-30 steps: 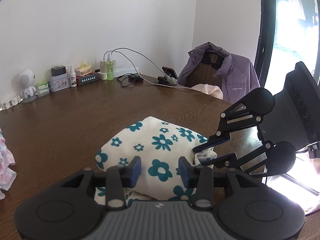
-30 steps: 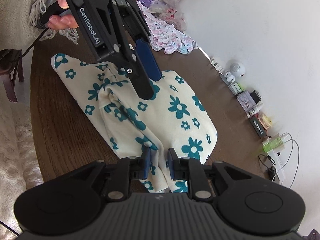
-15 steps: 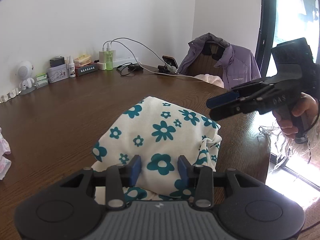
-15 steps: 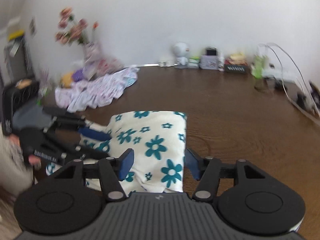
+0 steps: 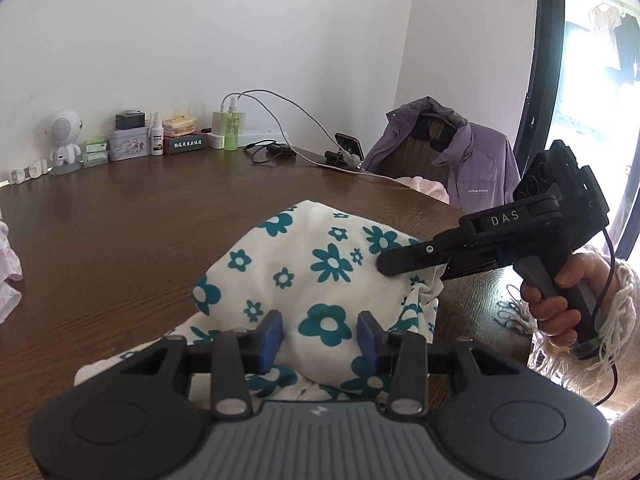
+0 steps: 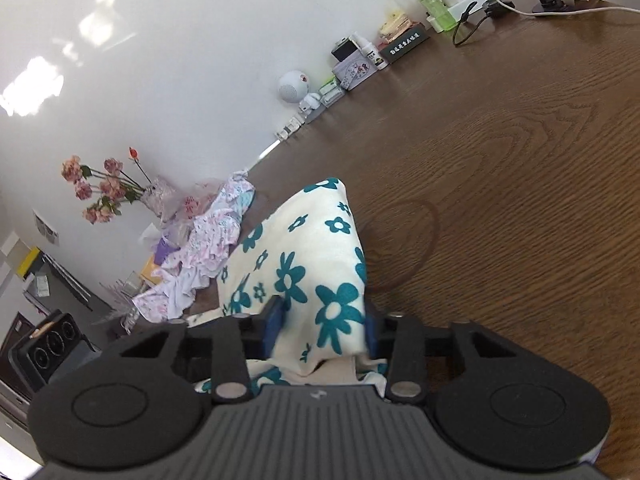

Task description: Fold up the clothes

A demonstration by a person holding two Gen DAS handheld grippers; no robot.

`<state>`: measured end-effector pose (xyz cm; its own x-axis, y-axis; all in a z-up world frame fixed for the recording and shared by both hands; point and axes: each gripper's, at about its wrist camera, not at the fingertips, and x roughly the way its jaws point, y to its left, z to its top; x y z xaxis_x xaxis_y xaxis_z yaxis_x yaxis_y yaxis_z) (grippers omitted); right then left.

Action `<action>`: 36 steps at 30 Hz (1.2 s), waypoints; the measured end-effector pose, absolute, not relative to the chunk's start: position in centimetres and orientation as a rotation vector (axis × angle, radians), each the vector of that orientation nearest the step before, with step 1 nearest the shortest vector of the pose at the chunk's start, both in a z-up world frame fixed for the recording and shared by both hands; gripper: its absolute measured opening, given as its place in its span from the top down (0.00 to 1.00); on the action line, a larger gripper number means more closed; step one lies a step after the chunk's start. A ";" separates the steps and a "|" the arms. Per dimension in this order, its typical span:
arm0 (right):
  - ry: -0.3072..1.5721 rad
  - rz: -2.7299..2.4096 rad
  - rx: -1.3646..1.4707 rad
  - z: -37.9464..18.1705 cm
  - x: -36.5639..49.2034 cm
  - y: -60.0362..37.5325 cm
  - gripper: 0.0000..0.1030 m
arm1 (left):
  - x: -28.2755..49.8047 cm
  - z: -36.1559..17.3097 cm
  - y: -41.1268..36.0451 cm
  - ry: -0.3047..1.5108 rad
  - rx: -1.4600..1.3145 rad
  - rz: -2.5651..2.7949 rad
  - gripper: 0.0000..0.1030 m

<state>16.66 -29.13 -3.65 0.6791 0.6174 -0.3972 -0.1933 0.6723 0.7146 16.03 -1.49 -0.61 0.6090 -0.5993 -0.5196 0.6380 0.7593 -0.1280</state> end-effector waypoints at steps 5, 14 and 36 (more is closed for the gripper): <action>0.610 0.447 0.454 0.1 15.5 -27.7 0.85 | 15.3 0.6 -1.5 0.570 0.095 -0.724 0.52; 0.399 0.342 -0.404 7.1 11.0 -18.8 0.85 | 15.6 -0.8 -4.3 0.604 0.195 -0.717 0.62; 0.355 0.678 -0.829 2.3 5.5 -7.0 0.84 | 14.1 6.5 3.4 0.481 -0.044 -0.688 0.56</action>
<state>5.55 -7.02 2.33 0.7368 0.4111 -0.5367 -0.6753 0.4844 -0.5561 14.09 3.42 6.53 0.6678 -0.6198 -0.4122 0.6000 0.7760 -0.1946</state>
